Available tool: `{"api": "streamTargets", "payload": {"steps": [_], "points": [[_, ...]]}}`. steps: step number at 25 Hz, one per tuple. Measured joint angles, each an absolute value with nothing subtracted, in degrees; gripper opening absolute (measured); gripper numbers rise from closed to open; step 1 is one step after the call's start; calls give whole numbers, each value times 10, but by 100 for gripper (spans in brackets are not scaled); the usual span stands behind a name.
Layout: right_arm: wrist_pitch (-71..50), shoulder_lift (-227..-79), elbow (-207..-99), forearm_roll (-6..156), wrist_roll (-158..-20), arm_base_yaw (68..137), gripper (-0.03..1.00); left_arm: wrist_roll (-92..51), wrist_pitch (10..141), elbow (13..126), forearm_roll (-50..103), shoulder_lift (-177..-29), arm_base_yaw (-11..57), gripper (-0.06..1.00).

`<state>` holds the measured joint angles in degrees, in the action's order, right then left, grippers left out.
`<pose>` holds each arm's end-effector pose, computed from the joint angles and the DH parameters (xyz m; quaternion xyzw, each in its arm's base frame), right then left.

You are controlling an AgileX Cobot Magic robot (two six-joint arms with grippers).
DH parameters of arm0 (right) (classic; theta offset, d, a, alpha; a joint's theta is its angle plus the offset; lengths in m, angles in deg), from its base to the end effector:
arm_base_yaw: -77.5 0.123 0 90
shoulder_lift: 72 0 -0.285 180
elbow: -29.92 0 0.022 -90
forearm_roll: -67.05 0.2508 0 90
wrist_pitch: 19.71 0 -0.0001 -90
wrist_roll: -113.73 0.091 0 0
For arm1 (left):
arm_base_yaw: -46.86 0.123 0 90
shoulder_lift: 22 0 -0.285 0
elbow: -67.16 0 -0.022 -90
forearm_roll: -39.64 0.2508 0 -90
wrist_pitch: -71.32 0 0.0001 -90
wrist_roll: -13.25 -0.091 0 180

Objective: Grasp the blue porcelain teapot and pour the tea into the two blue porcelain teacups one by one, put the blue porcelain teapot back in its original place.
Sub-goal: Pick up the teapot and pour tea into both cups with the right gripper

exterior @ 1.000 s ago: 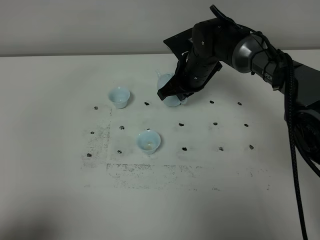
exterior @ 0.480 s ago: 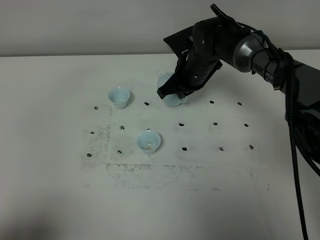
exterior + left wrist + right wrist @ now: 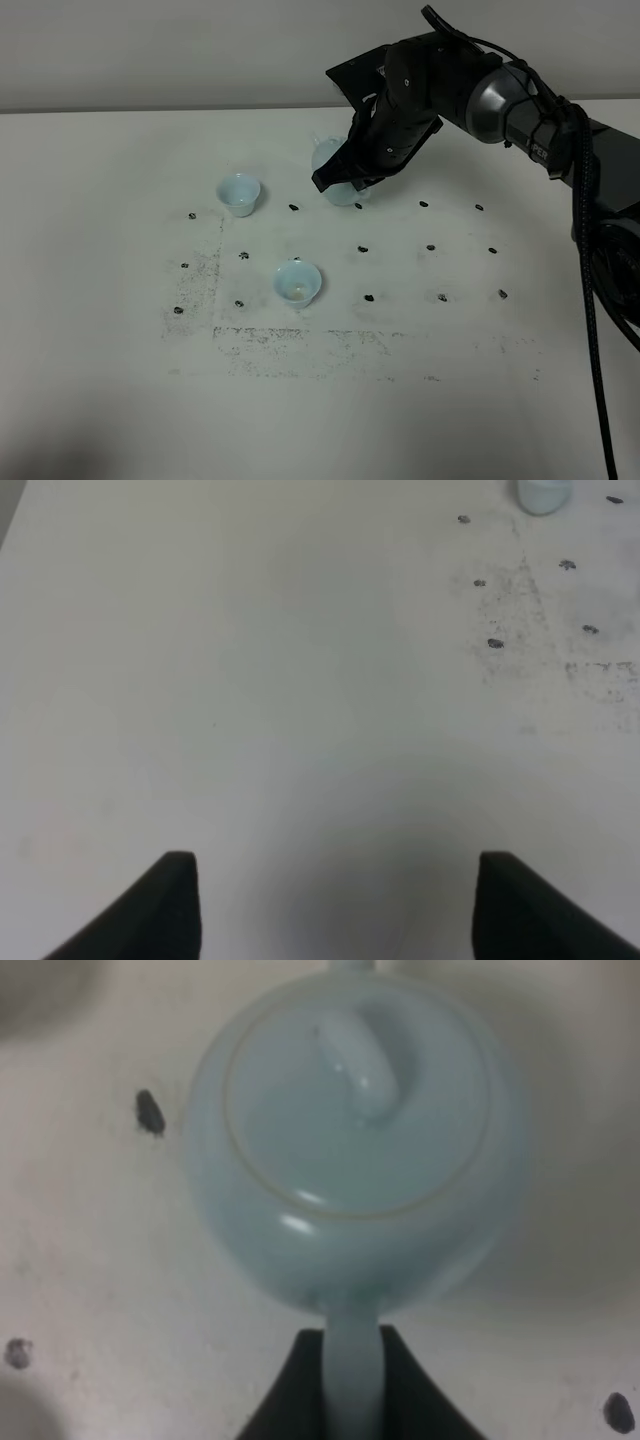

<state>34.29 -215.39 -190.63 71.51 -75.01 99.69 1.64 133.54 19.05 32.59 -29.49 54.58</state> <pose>0.4737 0.1994 0.1752 -0.2455 0.9478 0.0587 0.1951 -0.0066 -0.0109 0.2779 0.0326 0.8541 0.0260 0.5184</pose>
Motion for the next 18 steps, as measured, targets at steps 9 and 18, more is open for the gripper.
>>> {"api": "streamTargets", "payload": {"steps": [9, 18], "points": [[351, -2085, -1906, 724, -812, 997, 8, 16, 1335, 190, 326, -295, 546, 55], [409, -2033, -1906, 810, -989, 996, 8, 16, 1335, 190, 326, -295, 546, 55]]}}
